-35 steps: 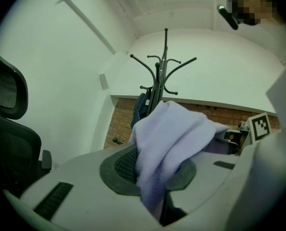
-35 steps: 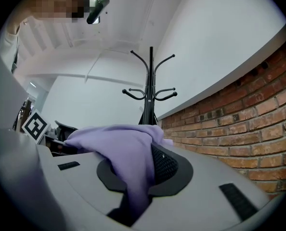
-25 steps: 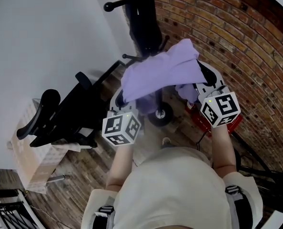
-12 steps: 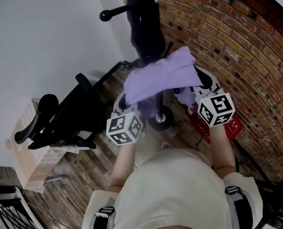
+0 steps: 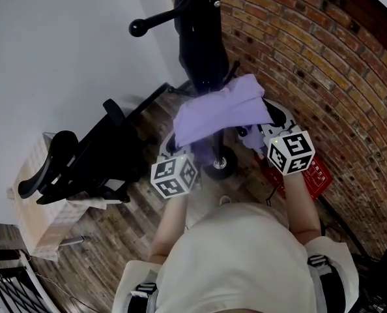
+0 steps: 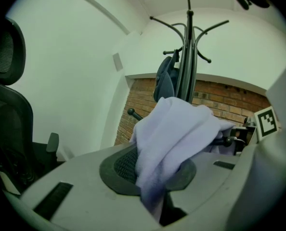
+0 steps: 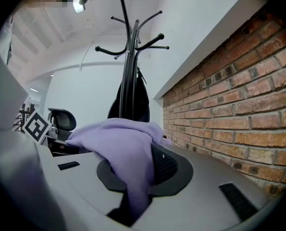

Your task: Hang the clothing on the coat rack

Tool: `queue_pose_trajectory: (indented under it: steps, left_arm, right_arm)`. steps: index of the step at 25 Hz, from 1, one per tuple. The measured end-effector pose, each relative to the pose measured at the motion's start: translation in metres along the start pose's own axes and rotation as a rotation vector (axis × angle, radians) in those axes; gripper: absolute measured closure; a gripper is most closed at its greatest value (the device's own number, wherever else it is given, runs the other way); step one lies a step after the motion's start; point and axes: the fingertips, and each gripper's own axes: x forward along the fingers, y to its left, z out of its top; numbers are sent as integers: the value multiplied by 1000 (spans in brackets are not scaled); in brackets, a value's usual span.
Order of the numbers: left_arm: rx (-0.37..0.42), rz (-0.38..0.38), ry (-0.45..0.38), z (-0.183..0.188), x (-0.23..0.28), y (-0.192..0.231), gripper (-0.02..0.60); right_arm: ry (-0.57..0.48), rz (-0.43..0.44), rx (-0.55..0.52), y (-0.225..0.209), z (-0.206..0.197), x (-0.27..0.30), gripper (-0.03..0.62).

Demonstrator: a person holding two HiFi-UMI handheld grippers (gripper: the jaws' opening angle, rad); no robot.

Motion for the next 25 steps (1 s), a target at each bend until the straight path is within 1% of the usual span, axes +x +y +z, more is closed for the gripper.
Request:
queue_pose_trajectory:
  steps: [7,13,18,25]
  left_arm:
    - [-13,20,63,-27,14,6,526]
    - [-12,27,135,-57,24,8,526]
    - [1,16,182,-78,33,3,526]
    - [29,-25,246,-106,40,-14,526]
  right_arm:
    - [39,7,24,-5,-25,8,545]
    - [72,28,58,-2,-50,11,545]
    - [86,38,62,4,-65,13,543]
    - [94,53,86,17,-85,14,543]
